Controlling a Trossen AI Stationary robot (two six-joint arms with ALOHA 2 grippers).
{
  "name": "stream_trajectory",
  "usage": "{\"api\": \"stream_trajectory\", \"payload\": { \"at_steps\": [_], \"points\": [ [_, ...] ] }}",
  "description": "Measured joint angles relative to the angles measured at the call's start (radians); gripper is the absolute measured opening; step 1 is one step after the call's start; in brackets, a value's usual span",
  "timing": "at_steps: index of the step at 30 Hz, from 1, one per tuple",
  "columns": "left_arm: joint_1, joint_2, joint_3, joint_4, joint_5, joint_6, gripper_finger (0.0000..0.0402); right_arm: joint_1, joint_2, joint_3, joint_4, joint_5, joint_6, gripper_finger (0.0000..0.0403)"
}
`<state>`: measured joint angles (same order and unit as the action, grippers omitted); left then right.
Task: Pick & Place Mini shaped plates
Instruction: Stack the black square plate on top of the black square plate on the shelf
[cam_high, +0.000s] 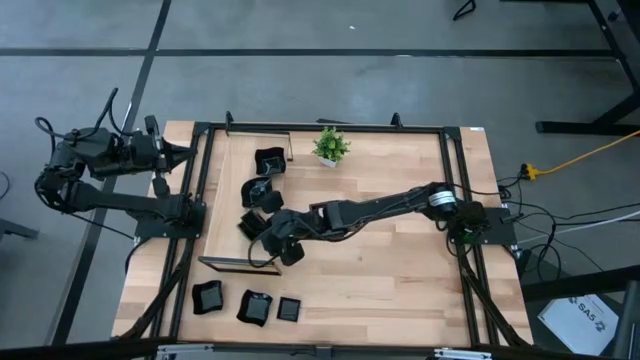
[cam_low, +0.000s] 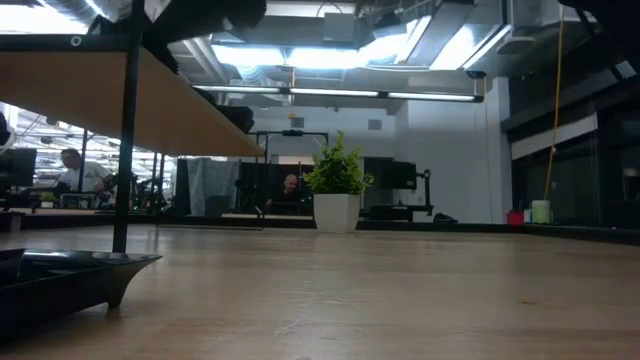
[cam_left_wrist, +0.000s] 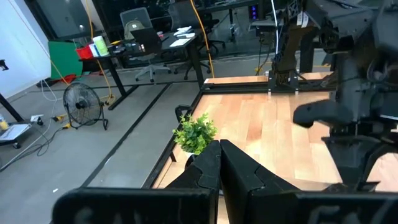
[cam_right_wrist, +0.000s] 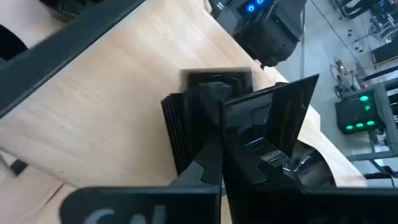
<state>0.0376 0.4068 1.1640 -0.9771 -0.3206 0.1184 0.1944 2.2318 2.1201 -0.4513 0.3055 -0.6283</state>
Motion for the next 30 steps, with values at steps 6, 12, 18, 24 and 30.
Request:
{"api": "stream_trajectory", "payload": {
  "at_steps": [6, 12, 18, 24, 30],
  "points": [
    [0.000, 0.000, 0.000, 0.000, 0.000, 0.000, 0.0004, 0.000, 0.000, 0.008, -0.016, 0.043, 0.003, 0.0005],
    [0.000, 0.000, 0.000, 0.000, 0.000, 0.000, 0.0004, 0.000, 0.000, 0.008, -0.031, 0.045, 0.000, 0.0005],
    [0.000, 0.000, 0.000, 0.000, 0.000, 0.000, 0.0004, 0.007, 0.000, 0.049, -0.091, 0.044, 0.000, 0.0005],
    [0.000, 0.000, 0.000, 0.000, 0.000, 0.000, 0.0004, 0.019, -0.001, 0.088, -0.119, 0.043, -0.001, 0.0006],
    [0.000, 0.000, 0.000, 0.000, 0.000, 0.000, 0.0004, 0.019, -0.002, 0.089, -0.121, 0.008, 0.015, 0.0021]
  ]
}}
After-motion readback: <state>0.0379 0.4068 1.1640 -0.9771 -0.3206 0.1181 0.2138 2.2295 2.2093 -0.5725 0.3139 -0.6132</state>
